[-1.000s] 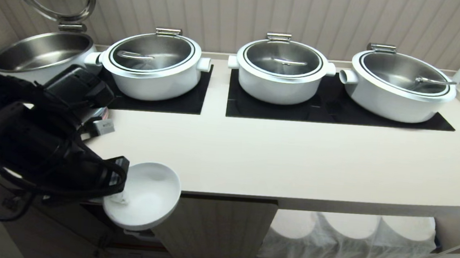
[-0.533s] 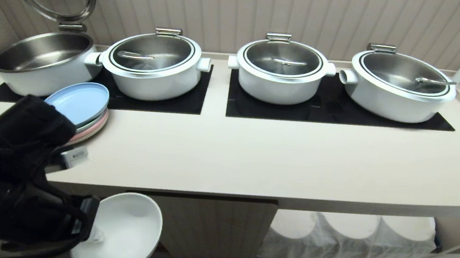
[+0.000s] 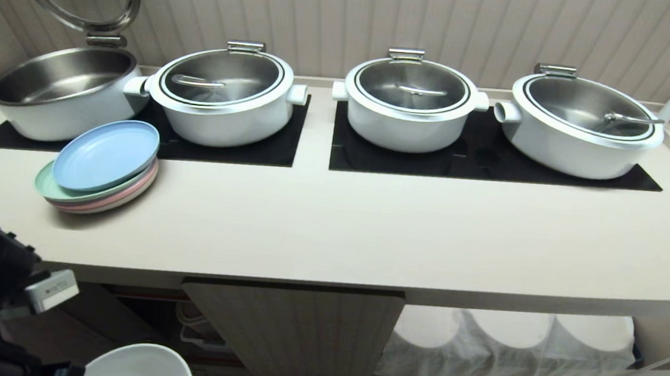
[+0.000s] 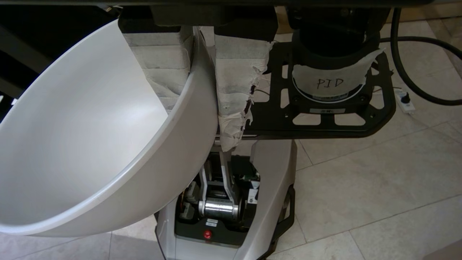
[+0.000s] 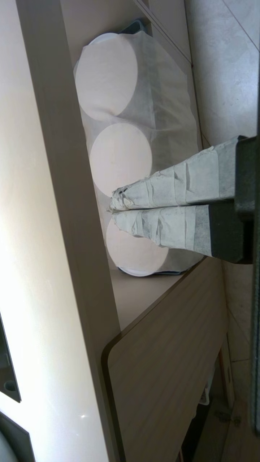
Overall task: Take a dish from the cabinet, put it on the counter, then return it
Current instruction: Put it back into the cabinet
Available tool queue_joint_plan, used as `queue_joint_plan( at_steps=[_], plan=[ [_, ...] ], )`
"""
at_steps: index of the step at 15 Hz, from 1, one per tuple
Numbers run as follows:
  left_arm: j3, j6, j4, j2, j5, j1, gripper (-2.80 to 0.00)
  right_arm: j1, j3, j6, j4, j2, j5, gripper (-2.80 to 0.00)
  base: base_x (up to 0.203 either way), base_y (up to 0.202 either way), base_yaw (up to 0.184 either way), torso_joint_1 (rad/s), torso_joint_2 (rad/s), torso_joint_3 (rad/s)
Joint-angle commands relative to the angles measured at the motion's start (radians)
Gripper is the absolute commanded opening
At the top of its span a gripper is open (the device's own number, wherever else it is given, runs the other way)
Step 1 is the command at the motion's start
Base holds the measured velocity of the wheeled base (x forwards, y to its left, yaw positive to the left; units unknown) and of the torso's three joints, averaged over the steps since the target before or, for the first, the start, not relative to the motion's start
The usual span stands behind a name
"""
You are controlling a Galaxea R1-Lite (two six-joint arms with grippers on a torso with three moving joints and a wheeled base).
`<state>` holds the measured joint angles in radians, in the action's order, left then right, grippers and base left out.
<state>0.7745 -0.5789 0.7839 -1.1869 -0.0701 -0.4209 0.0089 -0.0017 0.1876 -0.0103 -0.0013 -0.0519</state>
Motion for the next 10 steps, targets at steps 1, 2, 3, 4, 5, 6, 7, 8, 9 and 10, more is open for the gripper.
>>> queue_joint_plan(
  at_steps=[1, 2, 3, 4, 5, 6, 7, 8, 9, 10],
  plan=[
    [-0.018, -0.008, 0.005, 0.028, -0.005, -0.001, -2.8, 0.0, 0.0, 0.001, 0.0, 0.001, 0.0, -2.8, 0.0, 0.0, 0.0, 0.0, 0.0, 0.0],
    [-0.021, -0.006, 0.005, 0.031, -0.005, -0.001, -2.8, 0.0, 0.0, 0.001, 0.0, 0.001, 0.0, -2.8, 0.0, 0.0, 0.0, 0.0, 0.0, 0.0],
    [-0.023, -0.007, 0.005, 0.03, -0.005, -0.001, -2.8, 0.0, 0.0, 0.001, 0.0, 0.001, 0.0, -2.8, 0.0, 0.0, 0.0, 0.0, 0.0, 0.0],
    [-0.03, -0.007, 0.005, 0.032, -0.005, -0.001, -2.8, 0.0, 0.0, 0.001, 0.0, 0.001, 0.0, -2.8, 0.0, 0.0, 0.0, 0.0, 0.0, 0.0],
    [-0.04, -0.006, 0.005, 0.042, -0.005, -0.004, -2.8, 0.0, 0.0, 0.001, 0.0, 0.001, 0.0, -2.8, 0.0, 0.0, 0.0, 0.0, 0.0, 0.0],
    [-0.043, -0.007, 0.005, 0.05, -0.005, -0.009, -2.8, 0.0, 0.0, 0.001, 0.0, 0.001, 0.0, -2.8, 0.0, 0.0, 0.0, 0.0, 0.0, 0.0],
    [-0.043, -0.007, 0.005, 0.053, -0.005, -0.009, -2.8, 0.0, 0.0, 0.001, 0.0, 0.001, 0.0, -2.8, 0.0, 0.0, 0.0, 0.0, 0.0, 0.0],
    [-0.043, -0.006, 0.005, 0.055, -0.005, -0.009, -2.8, 0.0, 0.0, 0.001, 0.0, 0.001, 0.0, -2.8, 0.0, 0.0, 0.0, 0.0, 0.0, 0.0],
    [-0.043, -0.006, 0.005, 0.056, -0.005, -0.01, -2.8, 0.0, 0.0, 0.001, 0.0, 0.001, 0.0, -2.8, 0.0, 0.0, 0.0, 0.0, 0.0, 0.0],
    [-0.043, -0.004, 0.005, 0.056, -0.004, -0.013, -2.8, 0.0, 0.0, 0.001, 0.0, 0.001, 0.0, -2.8, 0.0, 0.0, 0.0, 0.0, 0.0, 0.0]
  ],
)
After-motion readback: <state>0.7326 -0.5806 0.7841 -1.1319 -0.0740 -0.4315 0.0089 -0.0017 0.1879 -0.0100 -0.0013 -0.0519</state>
